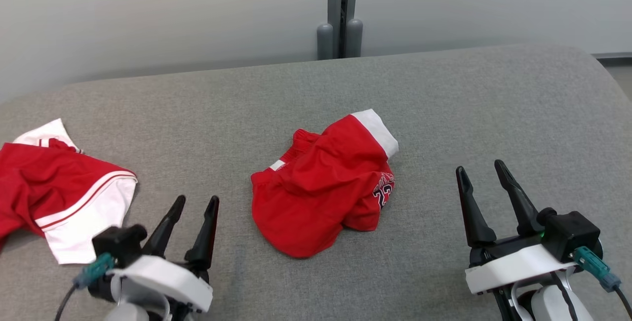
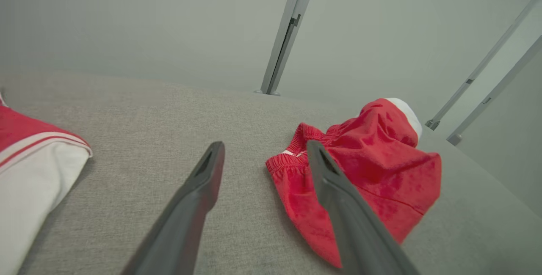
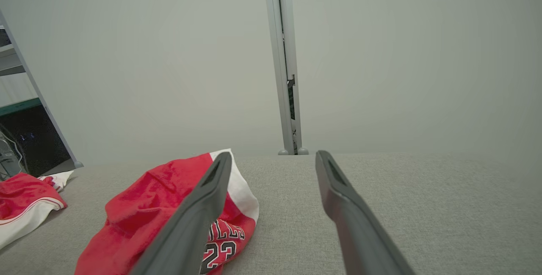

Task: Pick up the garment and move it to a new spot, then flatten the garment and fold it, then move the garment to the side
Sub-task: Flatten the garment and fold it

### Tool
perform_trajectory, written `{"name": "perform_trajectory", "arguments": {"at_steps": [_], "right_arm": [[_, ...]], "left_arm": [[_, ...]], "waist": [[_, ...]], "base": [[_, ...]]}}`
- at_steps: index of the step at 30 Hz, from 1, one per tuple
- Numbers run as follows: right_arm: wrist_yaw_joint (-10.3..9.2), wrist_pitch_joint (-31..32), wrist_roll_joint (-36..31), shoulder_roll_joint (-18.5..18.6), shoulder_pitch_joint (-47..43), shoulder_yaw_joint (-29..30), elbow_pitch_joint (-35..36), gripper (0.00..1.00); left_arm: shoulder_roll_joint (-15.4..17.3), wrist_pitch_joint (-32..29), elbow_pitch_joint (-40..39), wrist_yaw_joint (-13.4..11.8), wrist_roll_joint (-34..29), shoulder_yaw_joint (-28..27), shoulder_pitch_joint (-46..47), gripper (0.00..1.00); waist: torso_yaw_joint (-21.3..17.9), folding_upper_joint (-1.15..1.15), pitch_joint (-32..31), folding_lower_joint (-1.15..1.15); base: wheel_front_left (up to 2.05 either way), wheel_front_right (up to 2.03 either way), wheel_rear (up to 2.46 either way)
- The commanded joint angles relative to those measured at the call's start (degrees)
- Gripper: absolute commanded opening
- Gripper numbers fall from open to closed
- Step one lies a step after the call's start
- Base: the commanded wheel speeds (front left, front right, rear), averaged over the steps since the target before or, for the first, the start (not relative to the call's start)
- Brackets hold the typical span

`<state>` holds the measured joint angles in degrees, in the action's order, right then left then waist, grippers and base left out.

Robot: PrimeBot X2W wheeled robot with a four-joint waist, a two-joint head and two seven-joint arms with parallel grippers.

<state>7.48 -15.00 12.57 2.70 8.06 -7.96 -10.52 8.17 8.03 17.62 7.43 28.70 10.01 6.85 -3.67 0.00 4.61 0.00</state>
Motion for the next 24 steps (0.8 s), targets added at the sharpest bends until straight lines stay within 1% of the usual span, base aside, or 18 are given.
{"name": "perform_trajectory", "arguments": {"at_steps": [1,2,4,6,9,13,16,19,23,24], "right_arm": [[0.03,-0.28,0.1,0.37,0.68,0.12,0.0,1.0],[0.03,-0.28,0.14,0.37,0.85,0.19,0.14,1.0],[0.03,-0.28,0.3,0.37,1.19,0.21,0.43,1.0],[0.03,-0.28,0.66,0.37,1.71,0.23,0.79,1.0],[0.03,-0.28,1.12,0.37,2.1,0.41,1.37,1.0],[0.03,-0.28,1.59,0.36,2.56,0.49,1.91,1.0],[0.03,-0.28,2.06,0.35,2.81,0.39,2.34,1.0],[0.03,-0.28,2.54,0.37,2.92,0.48,2.65,1.0],[0.03,-0.28,2.89,0.35,2.57,0.74,3.06,1.0],[0.03,-0.28,2.97,0.35,2.39,0.85,3.16,1.0]], "left_arm": [[1.0,-0.54,0.15,0.1,0.62,0.08,1.67,1.0],[1.19,-2.28,0.63,0.1,2.38,1.38,2.62,1.0],[2.88,-5.92,1.97,0.1,3.99,3.62,4.85,1.0],[3.58,-9.09,3.36,0.1,7.01,5.01,7.36,1.0],[5.56,-15.03,6.72,0.1,10.06,7.22,10.43,1.0],[7.52,-20.18,10.65,0.1,13.21,9.22,15.06,1.0],[8.97,-22.22,13.71,0.1,14.55,10.63,17.72,1.0],[9.68,-24.14,16.08,0.1,16.1,12.8,19.23,1.0],[11.0,-24.14,17.6,0.1,18.08,14.68,20.02,1.0],[11.09,-23.56,17.84,0.1,18.52,15.01,20.06,0.52]], "waist": [[-0.47,0.0,0.53,0.0],[-0.76,0.0,0.91,0.0],[-1.51,0.0,1.79,0.0],[-2.57,0.0,2.73,0.0],[-4.31,0.0,4.03,0.0],[-6.71,0.0,5.88,0.0],[-8.65,0.0,6.81,0.0],[-10.44,0.0,7.46,0.0],[-12.15,0.0,7.87,0.0],[-12.41,0.0,7.88,0.0]], "base": [[0.0,0.0,0.0],[0.0,0.0,0.0],[0.0,0.0,0.0],[0.0,0.0,0.0],[0.0,0.0,0.0],[0.0,0.0,0.0],[0.0,0.0,0.0],[0.0,0.0,0.0],[0.0,0.0,0.0],[0.0,0.0,0.0]]}}
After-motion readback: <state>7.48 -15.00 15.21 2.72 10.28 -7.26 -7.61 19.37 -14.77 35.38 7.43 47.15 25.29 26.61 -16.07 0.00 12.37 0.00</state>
